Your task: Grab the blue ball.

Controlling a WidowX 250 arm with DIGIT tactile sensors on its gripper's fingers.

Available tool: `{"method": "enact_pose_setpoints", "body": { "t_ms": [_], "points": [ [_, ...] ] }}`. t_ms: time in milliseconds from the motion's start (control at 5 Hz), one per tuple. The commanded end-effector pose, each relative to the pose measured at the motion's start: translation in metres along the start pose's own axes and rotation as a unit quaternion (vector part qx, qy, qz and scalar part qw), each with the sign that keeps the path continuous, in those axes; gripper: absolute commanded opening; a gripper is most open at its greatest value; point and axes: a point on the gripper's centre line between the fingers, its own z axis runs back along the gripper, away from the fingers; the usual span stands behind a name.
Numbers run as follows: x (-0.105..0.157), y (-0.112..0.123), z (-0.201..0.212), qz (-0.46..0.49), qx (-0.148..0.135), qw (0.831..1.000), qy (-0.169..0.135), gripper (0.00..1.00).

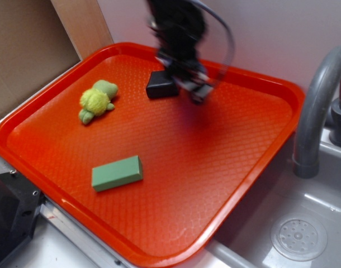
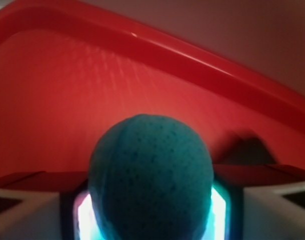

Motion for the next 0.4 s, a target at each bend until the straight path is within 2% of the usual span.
{"method": "enact_pose_setpoints", "body": {
  "t_ms": [0,200],
  "points": [
    [-0.075,0.022,0.135,-0.005,0.045,0.999,0.016,0.00],
    [-0.087,0.017,0.157,0.094,0.029,0.989,0.109,0.00]
  ]
}}
